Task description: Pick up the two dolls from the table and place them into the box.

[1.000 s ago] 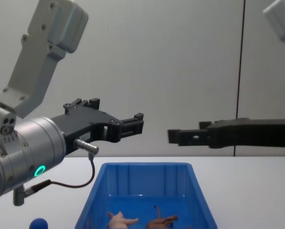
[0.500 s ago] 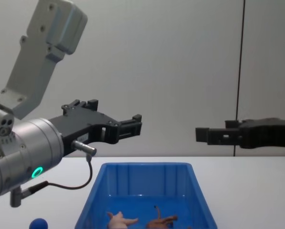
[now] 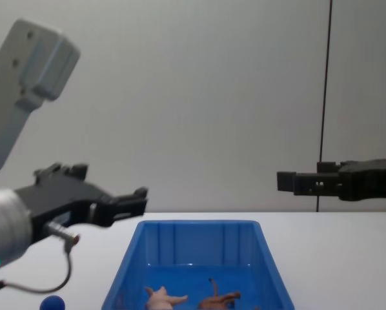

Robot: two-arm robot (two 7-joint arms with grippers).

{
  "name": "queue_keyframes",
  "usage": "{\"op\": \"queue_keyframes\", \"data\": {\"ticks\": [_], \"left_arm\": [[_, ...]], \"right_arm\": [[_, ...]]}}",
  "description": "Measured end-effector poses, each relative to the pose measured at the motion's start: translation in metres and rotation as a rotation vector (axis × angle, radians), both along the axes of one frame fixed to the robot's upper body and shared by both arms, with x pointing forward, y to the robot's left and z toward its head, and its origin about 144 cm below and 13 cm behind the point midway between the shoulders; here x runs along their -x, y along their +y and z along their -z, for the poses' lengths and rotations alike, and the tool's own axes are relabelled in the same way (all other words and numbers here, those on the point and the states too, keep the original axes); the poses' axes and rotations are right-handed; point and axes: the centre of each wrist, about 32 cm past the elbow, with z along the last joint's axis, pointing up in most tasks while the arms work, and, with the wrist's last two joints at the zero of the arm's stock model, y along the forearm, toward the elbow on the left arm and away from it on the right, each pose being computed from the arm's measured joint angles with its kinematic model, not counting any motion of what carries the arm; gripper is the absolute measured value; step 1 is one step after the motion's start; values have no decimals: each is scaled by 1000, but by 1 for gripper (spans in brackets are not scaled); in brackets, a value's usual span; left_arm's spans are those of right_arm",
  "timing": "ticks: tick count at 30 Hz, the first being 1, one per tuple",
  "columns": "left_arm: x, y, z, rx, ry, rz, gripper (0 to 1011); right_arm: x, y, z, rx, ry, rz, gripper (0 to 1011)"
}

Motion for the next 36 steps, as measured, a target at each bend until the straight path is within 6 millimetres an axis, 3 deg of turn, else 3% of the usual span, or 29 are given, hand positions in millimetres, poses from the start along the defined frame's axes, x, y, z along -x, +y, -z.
{"op": "queue_keyframes", "data": {"ticks": [12, 36], "left_arm": [[20, 21, 21, -1, 98, -72, 1001], [27, 40, 59, 12, 238, -87, 1001]], "right_arm": [[1, -3, 0, -2, -2, 3, 1001], [2, -4, 0, -3, -3, 4, 1001]]}}
